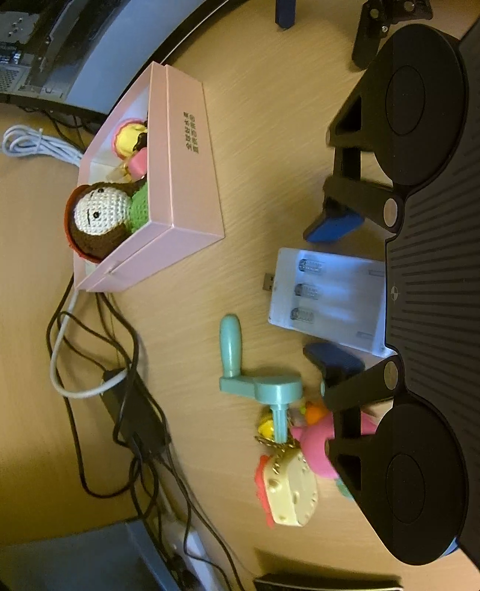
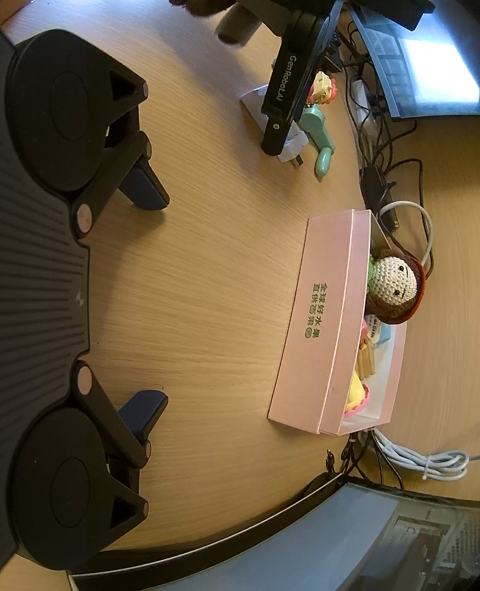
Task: Organize objects
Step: 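Grasp the white battery charger with the left tool, then grasp the pink pig keychain toy with the right tool while the left tool carries the charger, then drop the charger into the pink box with the left tool while the right tool carries the pig, then lower the pink pig toy into the pink box and open the right tool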
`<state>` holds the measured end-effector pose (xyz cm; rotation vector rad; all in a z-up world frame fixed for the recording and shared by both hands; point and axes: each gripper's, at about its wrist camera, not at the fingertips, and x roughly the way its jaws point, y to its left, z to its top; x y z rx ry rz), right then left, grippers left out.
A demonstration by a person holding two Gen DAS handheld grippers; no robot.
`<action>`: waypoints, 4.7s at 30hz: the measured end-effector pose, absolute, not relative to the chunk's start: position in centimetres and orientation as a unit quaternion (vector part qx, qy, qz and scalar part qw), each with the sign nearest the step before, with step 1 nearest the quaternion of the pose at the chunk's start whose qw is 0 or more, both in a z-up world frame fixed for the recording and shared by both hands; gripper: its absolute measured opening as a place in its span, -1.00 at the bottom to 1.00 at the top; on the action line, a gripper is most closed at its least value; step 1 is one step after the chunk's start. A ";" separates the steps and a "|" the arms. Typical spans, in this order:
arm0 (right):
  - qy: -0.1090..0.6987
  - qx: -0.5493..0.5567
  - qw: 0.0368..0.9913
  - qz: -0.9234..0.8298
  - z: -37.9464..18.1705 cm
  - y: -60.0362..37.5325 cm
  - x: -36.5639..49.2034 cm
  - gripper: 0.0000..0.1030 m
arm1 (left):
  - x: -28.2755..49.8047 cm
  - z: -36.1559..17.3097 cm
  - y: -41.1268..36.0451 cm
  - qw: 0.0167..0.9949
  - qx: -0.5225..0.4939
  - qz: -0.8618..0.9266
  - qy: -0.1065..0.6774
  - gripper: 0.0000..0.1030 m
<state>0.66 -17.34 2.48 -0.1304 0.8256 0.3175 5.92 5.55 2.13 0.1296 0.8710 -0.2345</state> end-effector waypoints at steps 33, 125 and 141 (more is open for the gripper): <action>0.351 -0.167 0.870 0.303 4.1 6.6 2.1 0.23 | -12.0 6.4 23.5 0.905 -0.105 -0.003 0.413 0.03; 0.305 0.047 0.941 0.143 13.0 -24.3 3.3 0.26 | 2.5 9.0 4.3 0.914 -0.141 -0.151 0.350 -0.01; 0.337 0.107 0.934 0.058 10.4 -19.3 26.7 0.45 | -9.8 5.8 19.8 0.889 -0.229 0.053 0.392 -0.01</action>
